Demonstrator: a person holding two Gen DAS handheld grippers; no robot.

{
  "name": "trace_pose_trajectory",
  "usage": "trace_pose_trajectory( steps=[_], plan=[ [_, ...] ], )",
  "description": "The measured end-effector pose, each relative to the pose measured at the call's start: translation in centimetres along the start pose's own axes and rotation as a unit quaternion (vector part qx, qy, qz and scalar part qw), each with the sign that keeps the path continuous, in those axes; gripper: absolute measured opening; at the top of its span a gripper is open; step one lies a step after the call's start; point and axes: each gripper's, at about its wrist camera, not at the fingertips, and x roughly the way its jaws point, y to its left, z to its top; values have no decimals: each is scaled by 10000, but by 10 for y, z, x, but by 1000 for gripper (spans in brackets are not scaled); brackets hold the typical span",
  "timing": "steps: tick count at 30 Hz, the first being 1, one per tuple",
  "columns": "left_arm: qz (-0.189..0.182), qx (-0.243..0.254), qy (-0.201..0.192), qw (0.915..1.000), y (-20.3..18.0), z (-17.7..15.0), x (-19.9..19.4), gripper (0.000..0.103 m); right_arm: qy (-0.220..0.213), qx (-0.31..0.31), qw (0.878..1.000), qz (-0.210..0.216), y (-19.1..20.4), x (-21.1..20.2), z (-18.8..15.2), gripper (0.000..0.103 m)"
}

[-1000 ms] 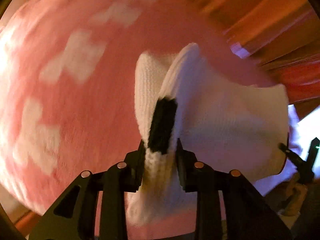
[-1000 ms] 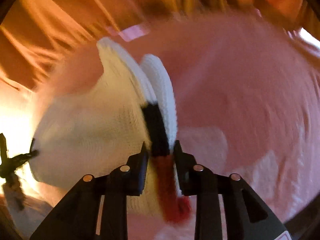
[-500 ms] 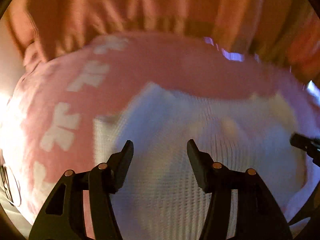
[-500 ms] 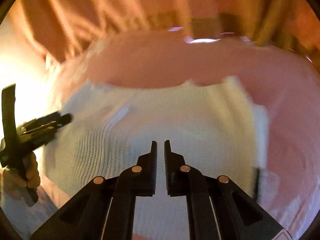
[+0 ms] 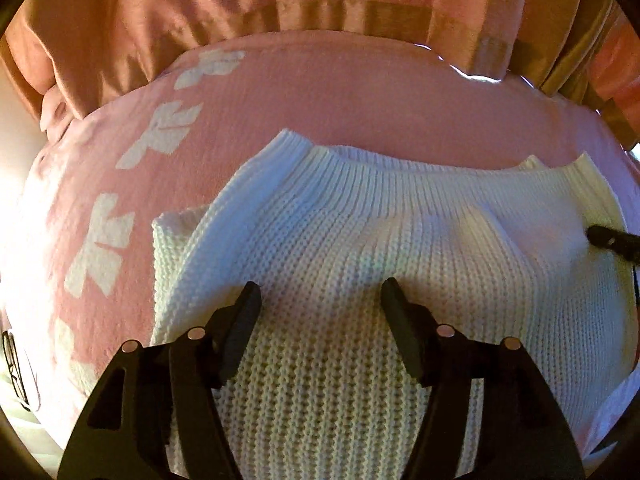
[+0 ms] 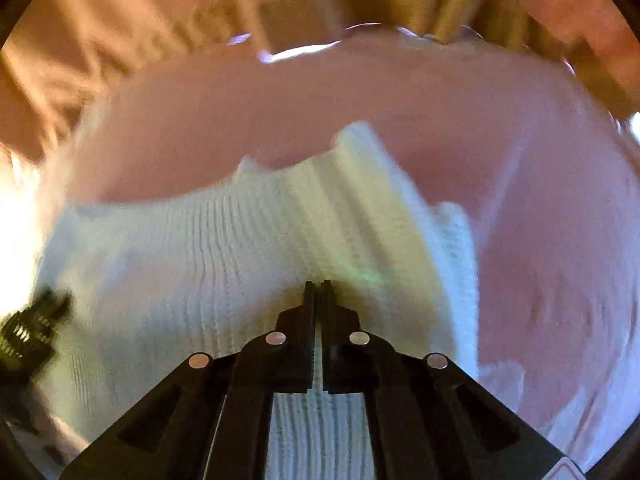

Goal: Fold small clothes

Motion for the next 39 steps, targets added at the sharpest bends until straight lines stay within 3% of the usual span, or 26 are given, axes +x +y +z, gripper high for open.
trace_pose_trajectory(
  steps=[2, 6, 9, 12, 14, 15, 18, 20, 22, 24, 25, 26, 27, 29, 30, 32, 34, 36, 37, 38, 39],
  plan=[
    [-7, -8, 2, 10000, -1, -1, -1, 60, -406, 10, 9991, -151, -8, -21, 0, 2],
    [6, 1, -4, 10000, -1, -1, 0, 60, 139, 128, 9986, -499, -29, 8, -10, 0],
    [-13, 16, -7, 10000, 0, -3, -2, 60, -106, -9, 9988, -476, -22, -14, -14, 0],
    [-237, -121, 23, 9996, 9, -5, -11, 61, -365, -201, 9982, -424, -23, -36, -25, 15],
    [-483, -259, 46, 9985, 22, -8, -18, 64, -310, -194, 9980, -507, -29, -36, -33, 50],
    [-564, -338, 21, 9978, 29, -10, -21, 68, -214, -207, 9978, -599, -35, -33, -37, 55],
    [-681, -784, -162, 9945, 64, -12, -32, 73, 22, -245, 9978, -608, -50, -17, -40, 56],
    [-657, -1300, -241, 9890, 93, -9, -27, 79, 47, -118, 9995, -274, -59, -9, -40, 58],
    [-646, -1639, 35, 9844, 110, -6, -7, 79, 94, 53, 9999, 78, -66, 2, -36, 61],
    [-1107, -2136, 639, 9685, 122, -7, 28, 74, 120, 338, 9983, 453, -72, 11, -35, 61],
    [-1121, -2197, 678, 9667, 122, -8, 32, 74, 131, 407, 9975, 571, -72, 12, -36, 56],
    [-948, -2049, 450, 9731, 116, -5, 29, 71, 133, 476, 9955, 807, -72, 13, -34, 38],
    [-924, -1794, 381, 9787, 107, -1, 27, 52, 114, 470, 9945, 926, -70, 11, -33, 26],
    [-1011, -1538, 253, 9826, 94, 4, 19, 32, -72, 412, 9949, 917, -61, -8, -31, 21],
    [-1107, -1501, 98, 9824, 90, 8, 11, 28, -286, 348, 9942, 979, -56, -23, -30, 20],
    [-1366, -1471, -169, 9795, 86, 16, -3, 28, -621, 347, 9912, 1118, -55, -47, -30, 20],
    [-1374, -1459, -319, 9792, 84, 24, -9, 28, -756, 319, 9911, 1051, -58, -54, -33, 21],
    [-1158, -1468, -209, 9821, 83, 25, 2, 32, -457, 282, 9966, 630, -62, -34, -35, 26],
    [-992, -1489, -96, 9838, 82, 25, 9, 33, -69, 264, 9992, 275, -67, -13, -37, 27],
    [-701, -1510, 13, 9860, 79, 23, 17, 34, 89, 316, 9995, 25, -71, -6, -38, 29],
    [-539, -1466, 36, 9877, 76, 22, 18, 36, 10, 385, 9993, 29, -73, -9, -36, 29]
  ],
)
